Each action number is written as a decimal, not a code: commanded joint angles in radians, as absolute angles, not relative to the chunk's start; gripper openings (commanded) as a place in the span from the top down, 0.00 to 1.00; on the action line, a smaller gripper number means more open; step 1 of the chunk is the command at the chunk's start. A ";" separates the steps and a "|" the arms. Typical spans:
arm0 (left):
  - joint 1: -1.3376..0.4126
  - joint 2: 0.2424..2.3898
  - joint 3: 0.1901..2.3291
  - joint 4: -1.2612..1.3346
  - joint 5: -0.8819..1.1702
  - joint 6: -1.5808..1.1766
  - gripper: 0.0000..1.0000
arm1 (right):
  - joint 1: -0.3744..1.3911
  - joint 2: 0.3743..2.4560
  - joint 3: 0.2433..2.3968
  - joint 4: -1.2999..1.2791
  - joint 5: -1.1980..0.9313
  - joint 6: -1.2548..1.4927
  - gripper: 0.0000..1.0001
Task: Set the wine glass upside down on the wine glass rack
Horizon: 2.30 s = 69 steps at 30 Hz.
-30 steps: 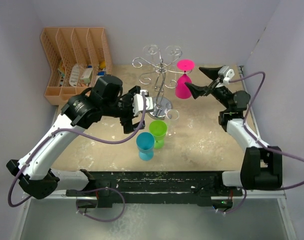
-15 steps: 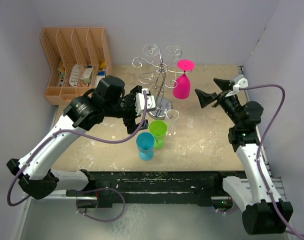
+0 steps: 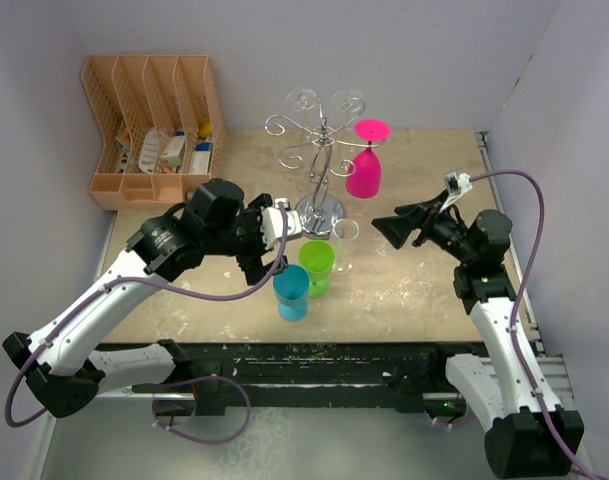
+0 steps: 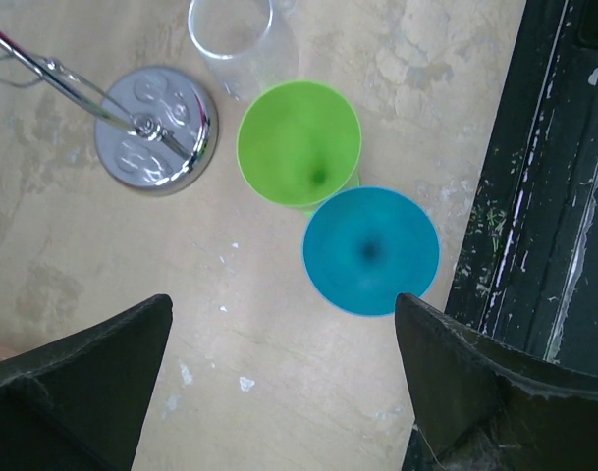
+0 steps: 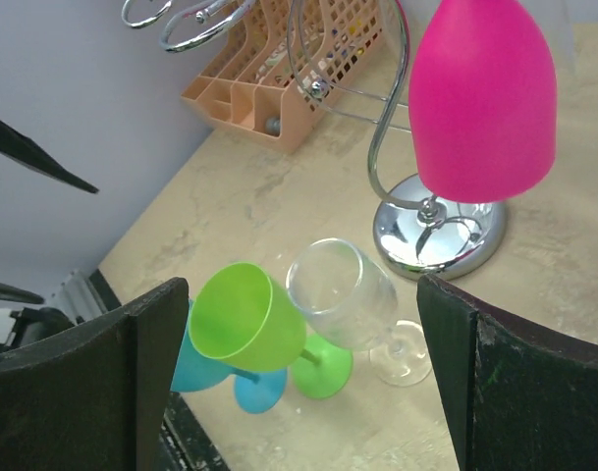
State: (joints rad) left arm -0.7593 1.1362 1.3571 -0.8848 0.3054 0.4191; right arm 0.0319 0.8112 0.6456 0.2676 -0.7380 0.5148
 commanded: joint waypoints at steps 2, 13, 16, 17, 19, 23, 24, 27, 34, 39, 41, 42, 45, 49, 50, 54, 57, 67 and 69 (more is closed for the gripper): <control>-0.736 1.130 1.300 -0.814 0.255 0.372 0.06 | 0.032 0.745 0.630 0.325 -0.717 0.679 0.00; -0.710 1.302 1.296 -0.795 0.249 0.316 0.20 | 0.032 0.604 0.665 0.247 -0.729 0.581 0.00; -0.710 1.347 1.301 -0.790 0.235 0.309 0.22 | 0.033 0.601 0.690 0.221 -0.744 0.566 0.00; -0.710 1.355 1.300 -0.789 0.239 0.307 0.22 | 0.033 0.592 0.690 0.221 -0.742 0.568 0.00; -0.712 1.365 1.295 -0.791 0.251 0.298 0.22 | 0.032 0.574 0.690 0.226 -0.737 0.569 0.00; -0.712 1.364 1.278 -0.802 0.248 0.300 0.23 | 0.032 0.558 0.697 0.226 -0.732 0.566 0.00; -0.711 1.364 1.270 -0.801 0.243 0.301 0.24 | 0.032 0.560 0.702 0.221 -0.732 0.560 0.00; -0.711 1.364 1.244 -0.799 0.244 0.311 0.28 | 0.032 0.566 0.716 0.210 -0.737 0.550 0.00; -0.712 1.356 1.214 -0.804 0.230 0.339 0.40 | 0.032 0.548 0.733 0.190 -0.713 0.546 0.00; -0.722 1.350 1.196 -0.815 0.237 0.354 0.58 | 0.032 0.528 0.747 0.177 -0.688 0.554 0.00; -0.724 1.344 1.184 -0.826 0.255 0.359 0.70 | 0.032 0.523 0.758 0.168 -0.686 0.554 0.00; -0.725 1.341 1.179 -0.832 0.256 0.360 0.79 | 0.032 0.521 0.764 0.162 -0.685 0.553 0.00; -0.726 1.319 1.199 -0.871 0.244 0.373 1.00 | 0.032 0.517 0.788 0.143 -0.676 0.545 0.00; -0.726 1.286 1.363 -1.036 0.211 0.500 1.00 | 0.032 0.527 0.827 0.126 -0.678 0.534 0.00; -0.726 1.278 1.422 -1.086 0.204 0.538 1.00 | 0.032 0.530 0.838 0.121 -0.678 0.531 0.00; -0.733 1.254 1.660 -1.280 0.180 0.658 1.00 | 0.033 0.541 0.893 0.093 -0.653 0.514 0.00; -0.736 1.247 1.819 -1.417 0.226 0.719 1.00 | 0.032 0.552 0.932 0.067 -0.600 0.510 0.00; -0.737 1.273 2.245 -1.406 0.415 0.663 1.00 | 0.032 0.562 1.100 -0.005 -0.476 0.511 0.00; -0.736 1.228 2.210 -1.230 0.387 0.661 1.00 | 0.032 0.562 1.116 -0.003 -0.469 0.516 0.00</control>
